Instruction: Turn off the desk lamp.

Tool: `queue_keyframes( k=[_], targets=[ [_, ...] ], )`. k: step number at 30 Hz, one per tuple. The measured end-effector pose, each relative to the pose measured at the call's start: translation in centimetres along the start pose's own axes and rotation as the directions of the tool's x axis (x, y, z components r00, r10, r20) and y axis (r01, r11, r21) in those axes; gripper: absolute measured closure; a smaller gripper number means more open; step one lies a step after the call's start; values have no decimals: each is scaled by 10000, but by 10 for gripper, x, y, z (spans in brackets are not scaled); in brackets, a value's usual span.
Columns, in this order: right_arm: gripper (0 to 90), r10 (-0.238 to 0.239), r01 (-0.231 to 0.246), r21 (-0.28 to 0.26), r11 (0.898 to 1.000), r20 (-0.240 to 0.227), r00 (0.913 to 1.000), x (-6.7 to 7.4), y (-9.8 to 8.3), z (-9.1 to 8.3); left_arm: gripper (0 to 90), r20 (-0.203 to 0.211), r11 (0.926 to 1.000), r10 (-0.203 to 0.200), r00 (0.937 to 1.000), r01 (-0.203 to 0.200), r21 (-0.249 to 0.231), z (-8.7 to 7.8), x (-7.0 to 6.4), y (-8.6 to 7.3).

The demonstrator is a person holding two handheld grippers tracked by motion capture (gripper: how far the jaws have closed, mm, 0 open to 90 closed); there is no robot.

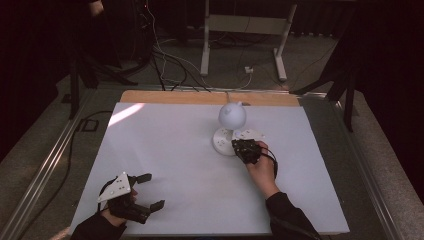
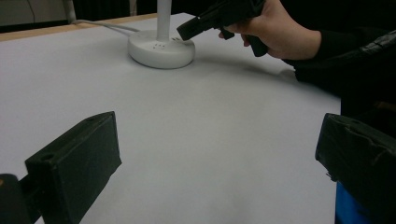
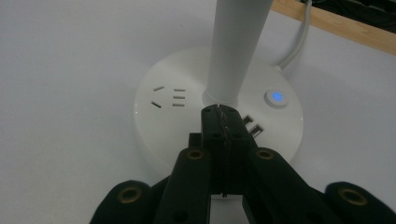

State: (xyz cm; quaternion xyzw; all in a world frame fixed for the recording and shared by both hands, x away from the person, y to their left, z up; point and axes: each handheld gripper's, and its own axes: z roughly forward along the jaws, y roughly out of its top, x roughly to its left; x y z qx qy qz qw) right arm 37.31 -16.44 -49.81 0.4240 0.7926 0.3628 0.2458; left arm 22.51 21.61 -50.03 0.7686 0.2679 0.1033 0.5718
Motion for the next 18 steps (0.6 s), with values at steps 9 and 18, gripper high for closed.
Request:
queue_keyframes(
  k=[9,18],
  targets=[
    [882,-110,102,-160,9998,-469,9988,1,4,-9,6,-35,10000,-19,10000,19,-35,-1,0,0],
    [472,-45,-61,-810,9967,-1306,9914,-3,5,-20,6,-46,10000,-28,10000,27,-22,-1,0,0]
  ],
)
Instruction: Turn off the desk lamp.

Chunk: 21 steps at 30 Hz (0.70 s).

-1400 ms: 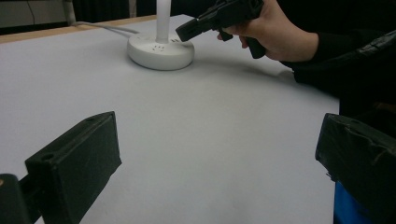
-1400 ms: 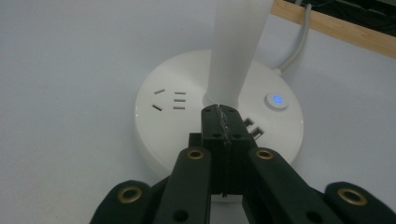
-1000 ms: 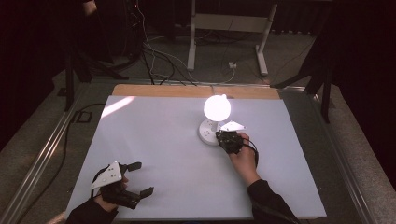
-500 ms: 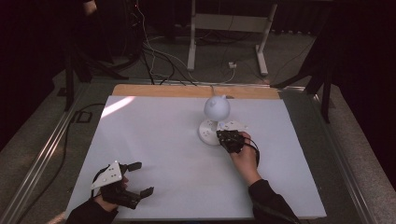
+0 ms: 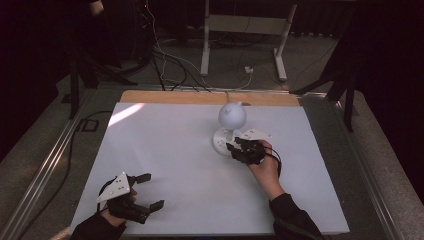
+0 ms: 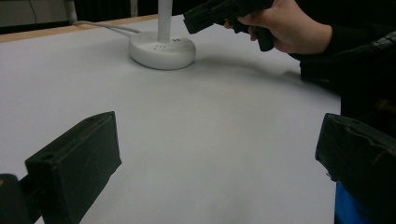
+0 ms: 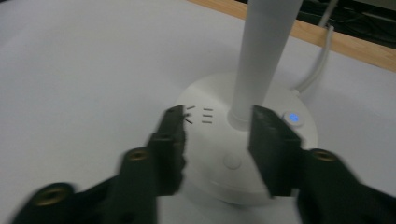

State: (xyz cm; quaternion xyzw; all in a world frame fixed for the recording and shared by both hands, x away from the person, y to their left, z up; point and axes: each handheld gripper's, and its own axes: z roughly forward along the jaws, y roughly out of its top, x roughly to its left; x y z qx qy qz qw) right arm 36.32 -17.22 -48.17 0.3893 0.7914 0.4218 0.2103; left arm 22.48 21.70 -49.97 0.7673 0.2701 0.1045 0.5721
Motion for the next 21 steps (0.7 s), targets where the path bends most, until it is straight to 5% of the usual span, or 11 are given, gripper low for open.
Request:
queue_keyframes(
  k=[9,13,21],
  targets=[
    [171,438,-421,361,9985,-485,9979,-7,2,-6,6,13,10000,-15,10000,15,9,0,0,0],
    [27,137,-106,338,9994,-933,9955,-8,1,-11,6,16,10000,-34,10000,34,-13,0,0,0],
    [0,-235,262,159,9995,-1516,9882,-11,-5,-22,6,28,10000,-42,10000,42,-35,0,0,0]
  ],
)
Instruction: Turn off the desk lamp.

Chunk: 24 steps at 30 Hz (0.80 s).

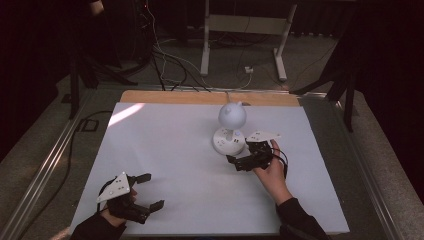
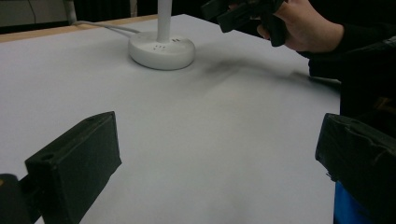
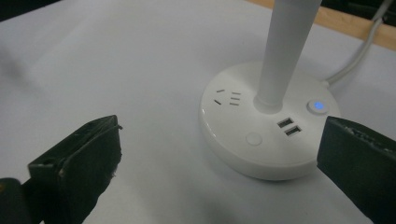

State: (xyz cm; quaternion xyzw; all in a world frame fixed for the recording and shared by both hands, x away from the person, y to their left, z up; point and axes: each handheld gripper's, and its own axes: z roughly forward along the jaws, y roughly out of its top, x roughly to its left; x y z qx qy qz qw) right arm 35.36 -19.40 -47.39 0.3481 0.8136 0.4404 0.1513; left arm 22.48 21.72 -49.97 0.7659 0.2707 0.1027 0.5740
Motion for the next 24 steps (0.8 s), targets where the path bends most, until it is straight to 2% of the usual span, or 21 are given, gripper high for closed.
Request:
queue_keyframes(
  k=[3,11,15,24],
  targets=[
    [0,-75,72,-287,9996,-89,9999,-2,-5,-6,6,-8,10000,-6,10000,6,3,0,0,0],
    [0,-37,43,-207,9998,264,9996,-6,-21,-26,6,11,10000,16,10000,-16,2,0,0,0],
    [0,-279,292,-231,9993,538,9982,-7,-31,-37,6,2,10000,38,10000,-38,20,0,0,0],
    [0,-275,286,-166,9995,636,9976,-6,-56,-65,6,-19,10000,38,10000,-38,44,0,-1,0]
  ],
)
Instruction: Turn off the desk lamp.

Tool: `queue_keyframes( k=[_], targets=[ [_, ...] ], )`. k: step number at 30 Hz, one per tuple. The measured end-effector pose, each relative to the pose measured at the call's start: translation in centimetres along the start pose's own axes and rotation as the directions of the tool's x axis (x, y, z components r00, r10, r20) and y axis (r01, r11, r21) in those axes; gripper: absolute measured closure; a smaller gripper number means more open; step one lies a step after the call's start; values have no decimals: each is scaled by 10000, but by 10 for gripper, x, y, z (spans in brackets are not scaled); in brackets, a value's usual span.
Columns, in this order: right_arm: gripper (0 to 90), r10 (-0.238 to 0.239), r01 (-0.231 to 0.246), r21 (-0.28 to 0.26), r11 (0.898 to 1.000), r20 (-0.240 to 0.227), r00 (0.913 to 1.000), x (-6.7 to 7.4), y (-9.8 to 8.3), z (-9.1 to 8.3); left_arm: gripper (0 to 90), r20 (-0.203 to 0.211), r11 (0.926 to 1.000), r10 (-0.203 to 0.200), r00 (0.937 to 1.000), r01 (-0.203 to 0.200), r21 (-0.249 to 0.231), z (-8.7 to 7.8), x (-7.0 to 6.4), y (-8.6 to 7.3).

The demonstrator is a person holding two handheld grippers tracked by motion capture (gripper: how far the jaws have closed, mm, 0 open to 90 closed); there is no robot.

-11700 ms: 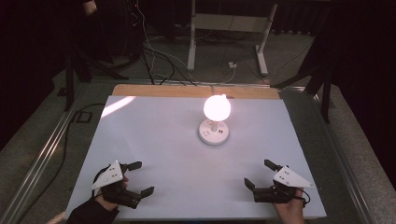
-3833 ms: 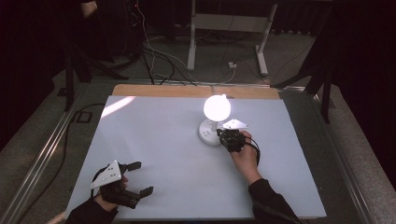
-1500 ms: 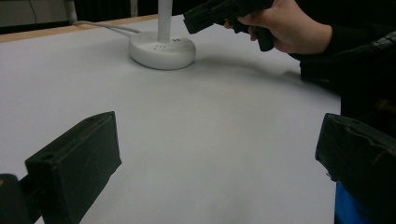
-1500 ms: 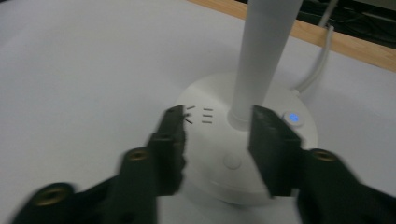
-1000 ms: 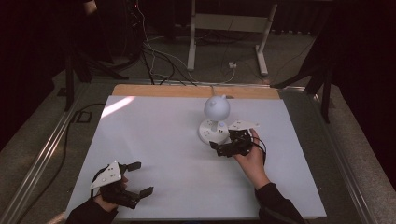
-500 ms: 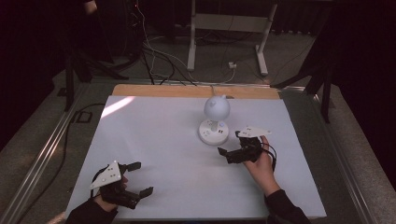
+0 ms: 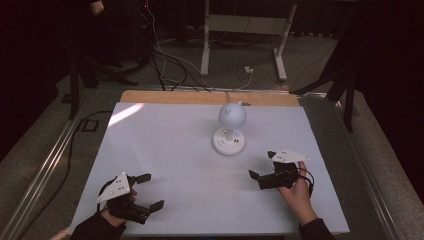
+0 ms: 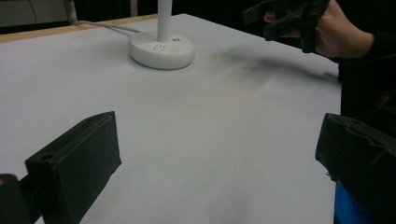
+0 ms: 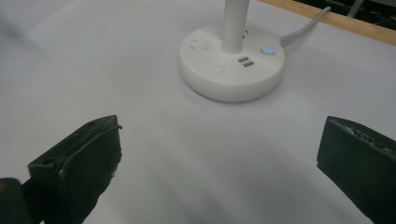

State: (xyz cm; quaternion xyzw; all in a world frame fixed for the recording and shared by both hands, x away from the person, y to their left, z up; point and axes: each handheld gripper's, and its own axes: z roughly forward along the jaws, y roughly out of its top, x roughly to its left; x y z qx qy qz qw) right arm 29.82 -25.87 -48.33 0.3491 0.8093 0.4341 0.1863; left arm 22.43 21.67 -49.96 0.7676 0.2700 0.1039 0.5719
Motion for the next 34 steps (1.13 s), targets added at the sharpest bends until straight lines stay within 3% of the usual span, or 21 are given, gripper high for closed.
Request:
queue_keyframes(
  k=[8,11,15,19,24,34],
  targets=[
    [0,258,-260,-184,9995,-106,9996,-1,-20,-25,6,-15,10000,20,10000,-20,21,0,0,0],
    [0,436,-455,-318,9985,-585,9973,-2,-30,-31,6,-19,10000,28,10000,-28,10,1,0,0],
    [0,377,-393,-197,9990,-751,9965,-1,-39,-36,6,-39,10000,34,10000,-34,30,1,0,0],
    [0,72,-69,60,10000,-443,9990,1,-46,-41,6,-33,10000,27,10000,-27,0,0,0,0],
    [0,418,-422,-87,9991,-406,9983,-3,-52,-48,6,-11,10000,52,10000,-52,35,1,1,0],
    [0,235,-236,-20,9997,-296,9993,-2,-52,-45,6,-7,10000,62,10000,-62,60,1,0,0]
  ],
)
